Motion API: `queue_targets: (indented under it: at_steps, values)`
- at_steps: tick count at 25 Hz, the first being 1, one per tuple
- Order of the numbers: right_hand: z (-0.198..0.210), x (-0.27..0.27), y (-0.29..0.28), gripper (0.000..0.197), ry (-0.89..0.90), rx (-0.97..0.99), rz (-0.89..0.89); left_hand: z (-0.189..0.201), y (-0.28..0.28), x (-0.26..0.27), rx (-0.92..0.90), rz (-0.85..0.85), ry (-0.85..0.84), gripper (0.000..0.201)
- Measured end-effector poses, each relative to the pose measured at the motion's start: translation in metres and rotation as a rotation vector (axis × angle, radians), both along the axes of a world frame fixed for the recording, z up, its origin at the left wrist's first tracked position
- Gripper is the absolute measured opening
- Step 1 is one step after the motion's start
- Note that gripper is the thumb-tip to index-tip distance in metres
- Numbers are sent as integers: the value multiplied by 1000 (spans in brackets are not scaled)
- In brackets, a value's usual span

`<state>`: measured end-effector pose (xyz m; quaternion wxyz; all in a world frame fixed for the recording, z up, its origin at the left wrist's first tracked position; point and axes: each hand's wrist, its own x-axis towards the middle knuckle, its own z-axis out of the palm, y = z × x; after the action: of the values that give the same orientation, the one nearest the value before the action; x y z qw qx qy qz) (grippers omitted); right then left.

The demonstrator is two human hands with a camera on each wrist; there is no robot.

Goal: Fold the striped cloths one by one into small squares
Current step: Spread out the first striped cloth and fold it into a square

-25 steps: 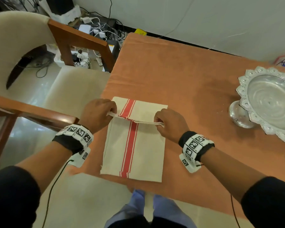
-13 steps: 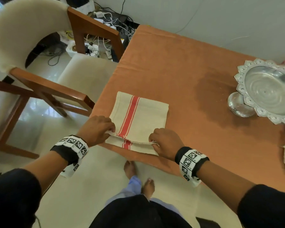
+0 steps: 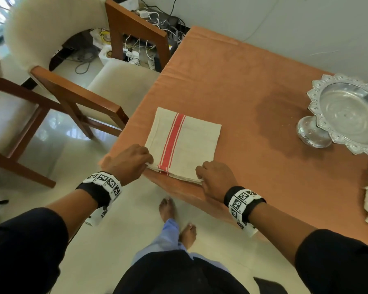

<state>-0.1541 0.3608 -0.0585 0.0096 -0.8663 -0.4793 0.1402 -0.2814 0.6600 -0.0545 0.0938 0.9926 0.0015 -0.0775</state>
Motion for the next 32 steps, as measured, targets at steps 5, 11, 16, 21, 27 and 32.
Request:
queue_targets:
  at_steps: [5,11,16,21,27,32]
  values:
    - [-11,-3,-5,12,29,-2,39,-9,1,-13,204,61,114,24]
    - [-11,2,-6,29,26,16,114,4,-3,-5,195,-10,134,35]
    - [4,26,25,35,-11,128,-5,19,-22,31,54,-33,-31,50]
    - [-5,50,73,74,21,-16,-33,-5,-40,90,116,-114,79,87]
    - [-25,74,87,101,95,-117,-78,-23,-12,128,140,-141,268,119]
    - [-33,89,63,116,115,-150,-124,-38,22,118,69,-69,345,138]
